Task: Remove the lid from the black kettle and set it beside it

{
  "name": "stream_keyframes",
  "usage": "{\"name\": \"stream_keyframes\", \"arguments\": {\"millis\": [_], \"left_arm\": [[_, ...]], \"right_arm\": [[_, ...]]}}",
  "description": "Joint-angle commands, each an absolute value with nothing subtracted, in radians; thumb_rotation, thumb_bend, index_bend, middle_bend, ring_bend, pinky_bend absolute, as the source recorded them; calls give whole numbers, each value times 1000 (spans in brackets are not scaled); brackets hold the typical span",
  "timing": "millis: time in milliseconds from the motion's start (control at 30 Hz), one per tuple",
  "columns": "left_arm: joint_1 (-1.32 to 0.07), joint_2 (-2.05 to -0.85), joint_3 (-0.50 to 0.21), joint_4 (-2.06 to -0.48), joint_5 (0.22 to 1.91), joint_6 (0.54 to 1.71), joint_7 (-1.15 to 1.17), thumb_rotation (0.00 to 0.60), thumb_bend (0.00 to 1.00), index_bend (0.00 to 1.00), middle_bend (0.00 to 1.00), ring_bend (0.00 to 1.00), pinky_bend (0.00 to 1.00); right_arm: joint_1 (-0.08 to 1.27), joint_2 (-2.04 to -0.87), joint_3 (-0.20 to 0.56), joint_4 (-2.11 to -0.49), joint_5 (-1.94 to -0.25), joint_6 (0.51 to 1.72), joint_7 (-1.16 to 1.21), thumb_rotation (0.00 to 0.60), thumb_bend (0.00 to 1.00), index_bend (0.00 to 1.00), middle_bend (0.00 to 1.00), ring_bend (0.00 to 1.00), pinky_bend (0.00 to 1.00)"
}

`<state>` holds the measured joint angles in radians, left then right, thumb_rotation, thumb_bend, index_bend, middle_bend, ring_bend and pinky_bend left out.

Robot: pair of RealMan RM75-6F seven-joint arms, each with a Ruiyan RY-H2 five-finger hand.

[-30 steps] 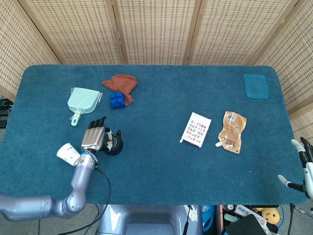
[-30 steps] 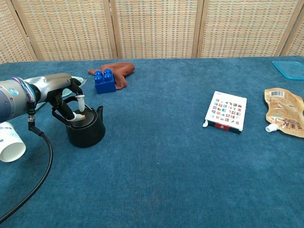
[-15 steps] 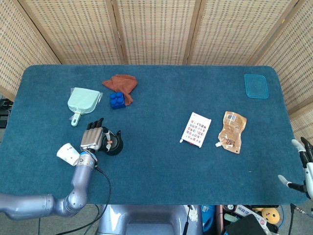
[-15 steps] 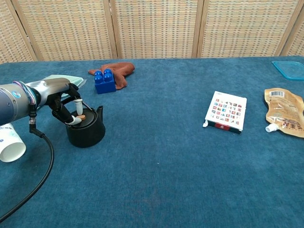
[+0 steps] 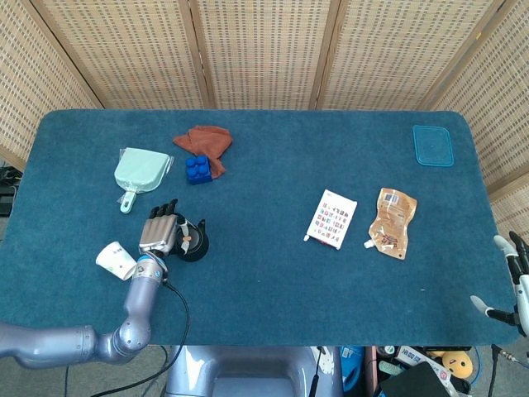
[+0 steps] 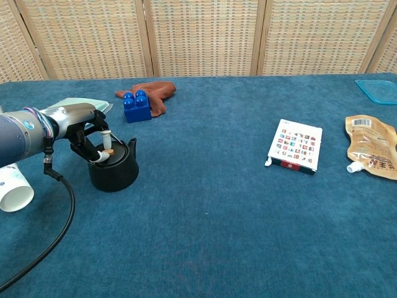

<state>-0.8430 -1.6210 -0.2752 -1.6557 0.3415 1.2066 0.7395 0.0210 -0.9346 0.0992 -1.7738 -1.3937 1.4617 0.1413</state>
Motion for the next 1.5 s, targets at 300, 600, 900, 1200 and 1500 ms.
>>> {"name": "stream_keyframes", "arguments": {"millis": [300, 600, 900, 1200, 1500], "left_arm": [[-841, -1611, -275, -1674, 358, 1220, 734, 600, 347, 635, 0, 0, 0], [-835, -1592, -285, -1705, 387, 1230, 712, 600, 347, 636, 0, 0, 0], [-814, -1517, -308, -1807, 451, 1258, 668, 600, 347, 636, 0, 0, 0], [-770, -1404, -328, -1845, 450, 1238, 601, 600, 348, 636, 0, 0, 0], [-704, -1303, -301, -1745, 431, 1128, 499, 600, 348, 636, 0, 0, 0]], "right_arm": [[22, -934, 99, -1773, -1396, 1461, 145, 600, 0, 0, 0, 0, 0], [23, -936, 99, -1773, -1393, 1459, 143, 600, 0, 0, 0, 0, 0], [23, -936, 97, -1775, -1396, 1460, 140, 600, 0, 0, 0, 0, 0], [21, -937, 94, -1777, -1402, 1464, 134, 600, 0, 0, 0, 0, 0], [21, -945, 89, -1784, -1412, 1468, 105, 600, 0, 0, 0, 0, 0]]}}
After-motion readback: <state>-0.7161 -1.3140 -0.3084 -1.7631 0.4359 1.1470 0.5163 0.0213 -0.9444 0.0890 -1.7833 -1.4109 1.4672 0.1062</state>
